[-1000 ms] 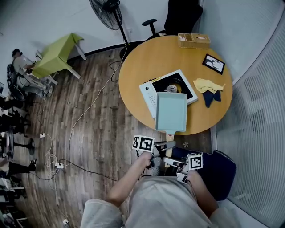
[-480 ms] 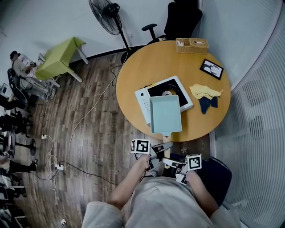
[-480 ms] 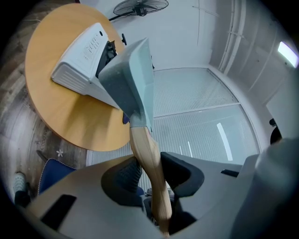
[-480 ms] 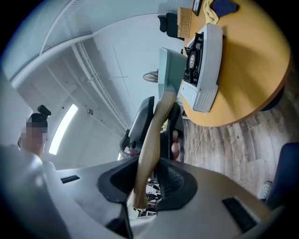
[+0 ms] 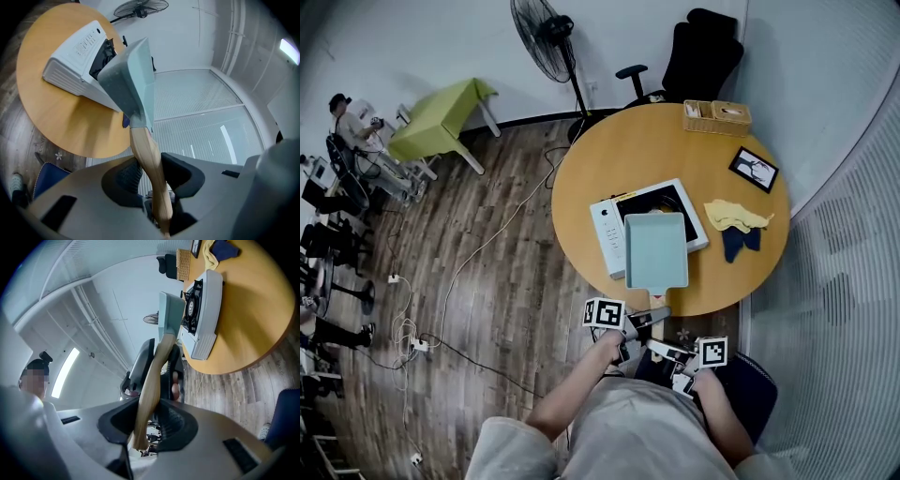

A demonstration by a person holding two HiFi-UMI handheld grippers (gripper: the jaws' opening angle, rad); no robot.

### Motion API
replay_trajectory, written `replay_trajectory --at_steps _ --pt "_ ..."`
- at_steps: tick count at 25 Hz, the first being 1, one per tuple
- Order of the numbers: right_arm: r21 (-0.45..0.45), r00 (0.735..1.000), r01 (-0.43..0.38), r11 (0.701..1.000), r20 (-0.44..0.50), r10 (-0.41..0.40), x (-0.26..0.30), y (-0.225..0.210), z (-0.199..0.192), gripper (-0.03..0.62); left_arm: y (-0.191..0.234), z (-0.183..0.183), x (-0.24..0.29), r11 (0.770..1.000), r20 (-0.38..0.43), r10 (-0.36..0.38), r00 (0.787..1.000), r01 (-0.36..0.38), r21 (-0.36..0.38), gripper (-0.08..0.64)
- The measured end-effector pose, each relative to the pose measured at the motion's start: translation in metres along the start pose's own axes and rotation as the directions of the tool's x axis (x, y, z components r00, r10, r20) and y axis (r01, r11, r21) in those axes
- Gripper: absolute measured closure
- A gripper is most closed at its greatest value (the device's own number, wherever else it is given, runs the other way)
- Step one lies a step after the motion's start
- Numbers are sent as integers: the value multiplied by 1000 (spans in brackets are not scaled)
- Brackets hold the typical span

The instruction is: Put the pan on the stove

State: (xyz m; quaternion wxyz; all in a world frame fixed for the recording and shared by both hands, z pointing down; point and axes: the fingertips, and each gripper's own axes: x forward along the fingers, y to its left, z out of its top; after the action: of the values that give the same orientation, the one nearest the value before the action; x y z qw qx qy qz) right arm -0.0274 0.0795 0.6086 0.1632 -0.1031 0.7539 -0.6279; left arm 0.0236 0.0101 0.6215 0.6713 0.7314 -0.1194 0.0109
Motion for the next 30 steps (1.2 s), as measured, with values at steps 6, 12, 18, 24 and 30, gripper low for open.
replay_trajectory --at_steps 6,12,18,24,30 --pt "24 1000 -9 1000 -17 9 -10 -3 11 482 0 6 13 1000 13 -2 1000 2 12 416" --pt "6 1000 9 1000 -25 -8 -12 -4 25 482 -3 18 19 1000 31 -18 999 18 15 416" --pt "22 999 44 999 13 -44 0 -9 39 483 0 36 18 1000 12 -20 1000 20 14 416" --pt "54 998 53 997 35 -55 24 -17 55 483 9 61 7 1000 -15 -21 1000 21 -4 414" --pt "63 997 70 996 35 -72 40 -19 70 483 11 81 3 1000 -32 -25 999 25 -19 414"
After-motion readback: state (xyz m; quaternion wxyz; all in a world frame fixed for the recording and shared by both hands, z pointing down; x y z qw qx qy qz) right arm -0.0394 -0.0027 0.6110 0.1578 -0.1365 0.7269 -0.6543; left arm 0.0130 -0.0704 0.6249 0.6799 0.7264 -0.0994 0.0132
